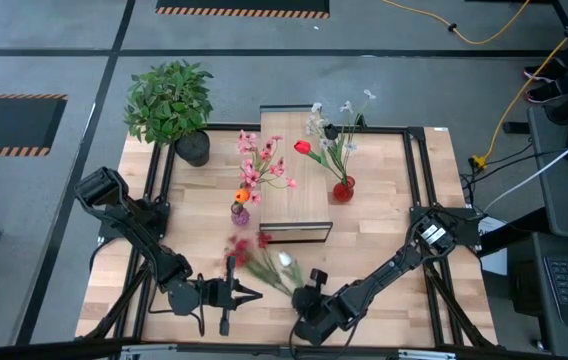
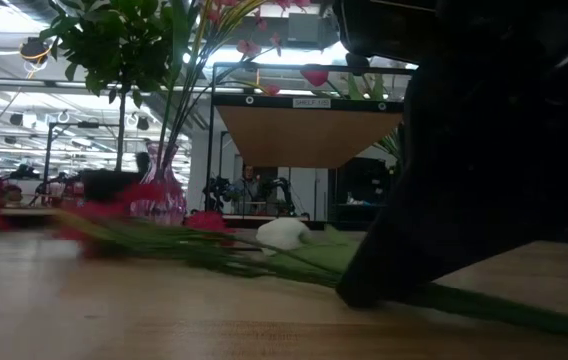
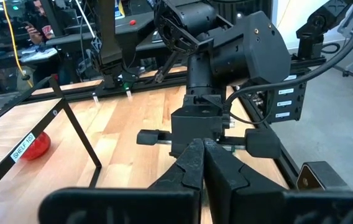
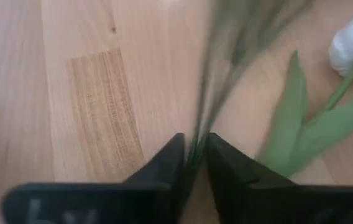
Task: Pick and place flowers into a vace then onto a shelf
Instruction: Put the red flowers into the violet vase
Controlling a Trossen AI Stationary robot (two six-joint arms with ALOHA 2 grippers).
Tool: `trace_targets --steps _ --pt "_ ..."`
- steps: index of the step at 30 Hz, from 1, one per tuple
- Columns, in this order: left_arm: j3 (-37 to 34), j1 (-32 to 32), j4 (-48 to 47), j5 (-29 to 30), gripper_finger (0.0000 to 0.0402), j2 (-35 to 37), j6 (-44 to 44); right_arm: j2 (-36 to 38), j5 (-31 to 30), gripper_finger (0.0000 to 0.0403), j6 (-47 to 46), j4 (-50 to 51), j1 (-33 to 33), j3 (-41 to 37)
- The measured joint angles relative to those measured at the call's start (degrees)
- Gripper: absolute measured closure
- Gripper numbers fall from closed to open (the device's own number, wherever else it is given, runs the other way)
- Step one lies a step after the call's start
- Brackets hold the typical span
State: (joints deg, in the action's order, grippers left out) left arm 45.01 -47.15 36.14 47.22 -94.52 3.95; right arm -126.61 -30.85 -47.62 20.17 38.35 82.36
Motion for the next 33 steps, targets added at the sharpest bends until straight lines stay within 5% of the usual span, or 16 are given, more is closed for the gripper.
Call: trace_targets --steps 4,21,33 --pt "0.0 0.0 0.0 0.0 0.0399 0.0 0.0 0.0 -0.1 0.0391 0.1 0.2 0.0 0.0" --pt "0.0 0.0 3.9 0.8 0.0391 0.0 -1.3 9.5 3.2 0.0399 0.3 10.0 -0.2 -0.3" --pt "0.0 -5.0 31.8 6.8 0.0389 0.9 -31.2 16.4 2.0 0.0401 6.9 12.6 -0.2 -0.3"
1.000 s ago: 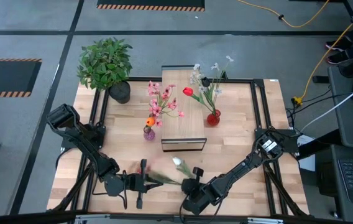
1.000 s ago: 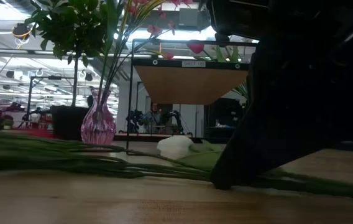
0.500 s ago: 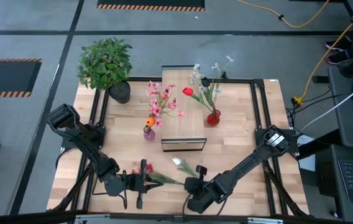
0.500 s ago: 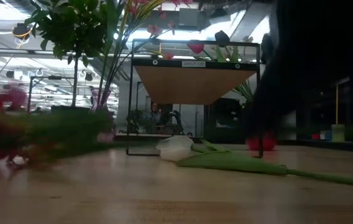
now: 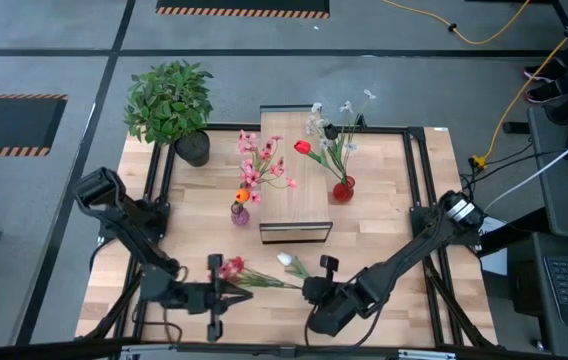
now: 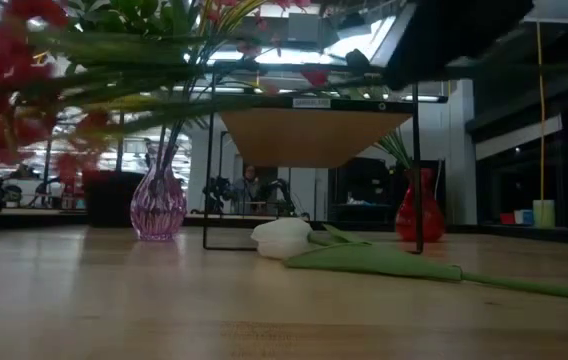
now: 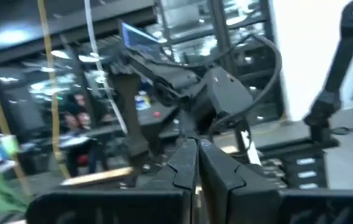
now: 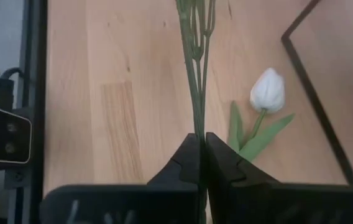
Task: Pick and place flowers into a vace then onto a shelf
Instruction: Put the red flowers into the violet vase
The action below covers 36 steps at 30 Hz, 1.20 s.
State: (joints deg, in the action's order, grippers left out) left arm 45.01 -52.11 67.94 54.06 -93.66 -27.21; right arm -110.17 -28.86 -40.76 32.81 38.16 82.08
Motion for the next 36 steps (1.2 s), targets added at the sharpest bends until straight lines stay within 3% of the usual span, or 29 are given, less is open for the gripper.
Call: trace_targets --steps 6,14,20,29,36 --pt "0.0 -4.9 1.2 13.6 0.0396 3.1 -3.6 4.3 0.0 0.0401 4.9 1.8 0.0 0.0" --pt "0.0 -8.3 1.0 19.8 0.0396 3.6 -4.6 11.6 -0.4 0.0401 8.3 7.1 0.0 0.1" --pt "0.0 -9.6 1.0 16.4 0.0395 3.6 -5.2 18.4 -4.4 0.0401 9.5 11.4 0.0 0.1" --pt "0.0 -8.2 0.3 2.5 0.0398 3.6 -4.8 25.6 -6.1 0.0401 20.0 8.9 -1.9 0.1" --pt "0.0 -2.1 -5.5 1.6 0.0397 3.6 0.9 30.1 -2.5 0.0401 32.4 1.9 -6.0 0.1"
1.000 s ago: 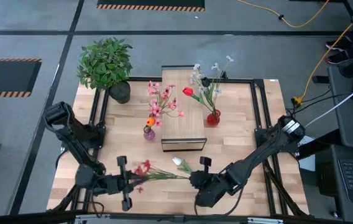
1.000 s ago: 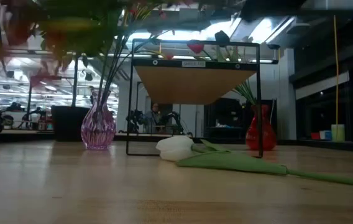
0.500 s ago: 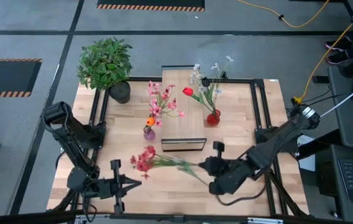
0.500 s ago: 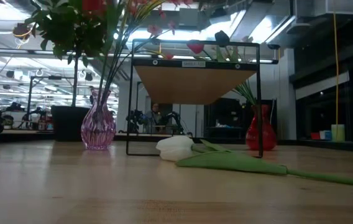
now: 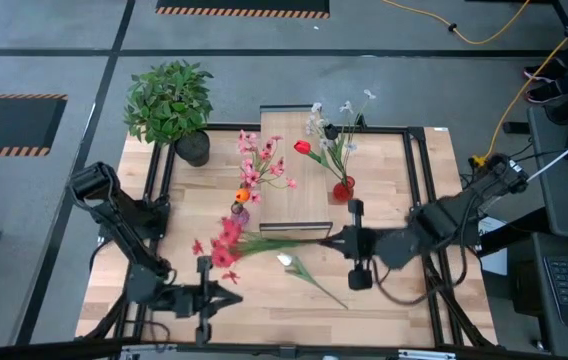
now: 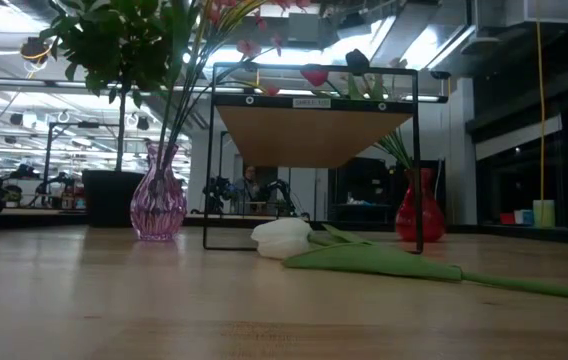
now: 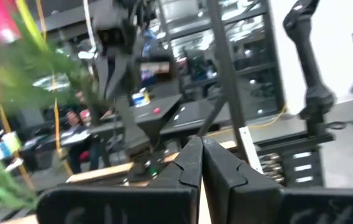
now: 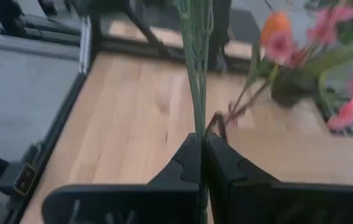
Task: Pick and place flowers into a vace then onto a shelf
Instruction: Put the red flowers into the violet vase
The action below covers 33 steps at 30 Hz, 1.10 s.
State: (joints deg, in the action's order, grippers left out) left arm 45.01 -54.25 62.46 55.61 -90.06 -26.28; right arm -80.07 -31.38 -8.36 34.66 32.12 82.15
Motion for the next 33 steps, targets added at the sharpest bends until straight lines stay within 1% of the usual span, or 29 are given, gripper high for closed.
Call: trace_targets --steps 3,10,12,14,16,19,21,26,30,33 --pt "0.0 3.1 -1.1 -1.0 0.0399 0.0 2.5 1.6 3.6 0.0401 4.2 -2.9 -2.2 0.1" --pt "0.0 8.4 -1.1 -6.2 0.0393 0.0 3.1 3.1 5.6 0.0401 11.7 -6.2 -5.4 0.0" --pt "0.0 9.3 -1.4 -6.3 0.039 0.0 3.1 3.1 7.1 0.0401 12.1 -9.1 -6.5 -1.5" --pt "0.0 9.9 -1.7 -6.3 0.0388 0.0 3.1 4.0 10.6 0.0401 12.5 -13.9 -8.0 -5.4" --pt "0.0 10.4 -1.9 -6.3 0.0387 0.0 3.1 5.4 13.7 0.0401 12.7 -20.9 -9.4 -11.2" --pt "0.0 10.7 -2.2 -6.2 0.0386 0.0 3.2 8.4 15.5 0.0401 13.9 -32.0 -10.5 -18.8" --pt "0.0 10.7 -2.2 -5.8 0.0386 0.0 3.2 10.2 17.9 0.0401 15.1 -39.9 -10.4 -23.0" --pt "0.0 11.7 -2.2 -5.8 0.0378 0.0 3.3 10.7 22.8 0.0401 17.1 -54.6 -10.4 -33.3" --pt "0.0 14.2 -2.3 -6.3 0.0358 0.0 5.8 10.2 24.0 0.0401 19.1 -70.0 -10.4 -41.0" --pt "0.0 16.5 -2.3 -6.4 0.0336 -0.2 8.2 10.2 24.5 0.0401 20.9 -83.7 -10.3 -47.0"
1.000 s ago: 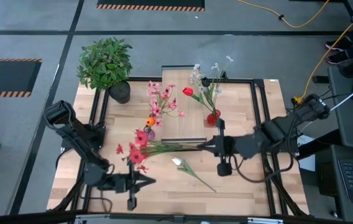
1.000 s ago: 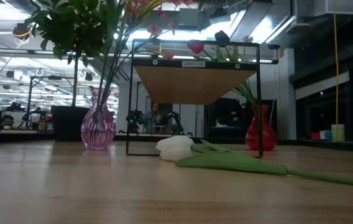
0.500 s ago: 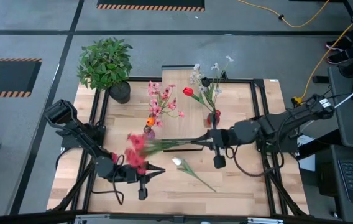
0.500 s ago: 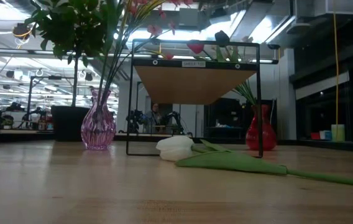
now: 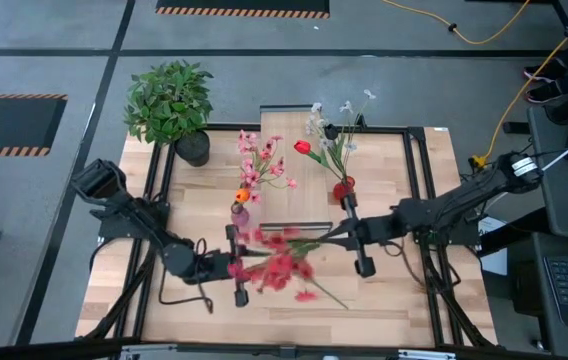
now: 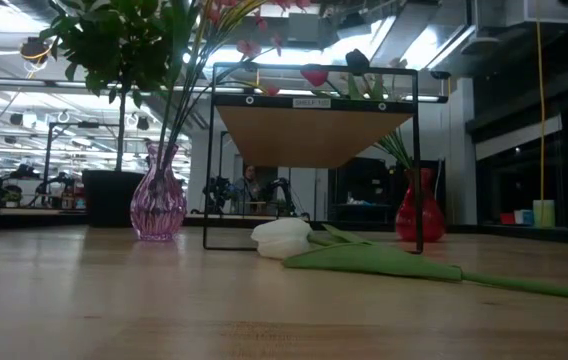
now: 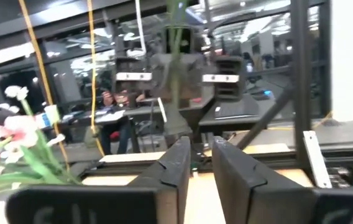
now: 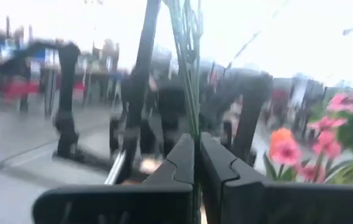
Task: Pick and place flowers into a vace then onto a shelf
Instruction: Put the red flowers into the violet vase
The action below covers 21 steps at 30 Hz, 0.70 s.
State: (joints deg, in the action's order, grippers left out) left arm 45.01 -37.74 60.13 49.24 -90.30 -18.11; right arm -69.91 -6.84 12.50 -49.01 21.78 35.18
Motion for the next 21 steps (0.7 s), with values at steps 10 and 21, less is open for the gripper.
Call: trace_targets --steps 10,21 --pt "0.0 7.6 0.5 -11.2 0.0268 0.0 5.5 -0.3 3.9 0.0401 -3.3 -16.0 0.0 -10.3" --pt "0.0 14.4 1.4 -22.3 0.02 0.0 12.9 -7.2 4.0 0.0401 -3.2 -22.0 0.0 -10.3"
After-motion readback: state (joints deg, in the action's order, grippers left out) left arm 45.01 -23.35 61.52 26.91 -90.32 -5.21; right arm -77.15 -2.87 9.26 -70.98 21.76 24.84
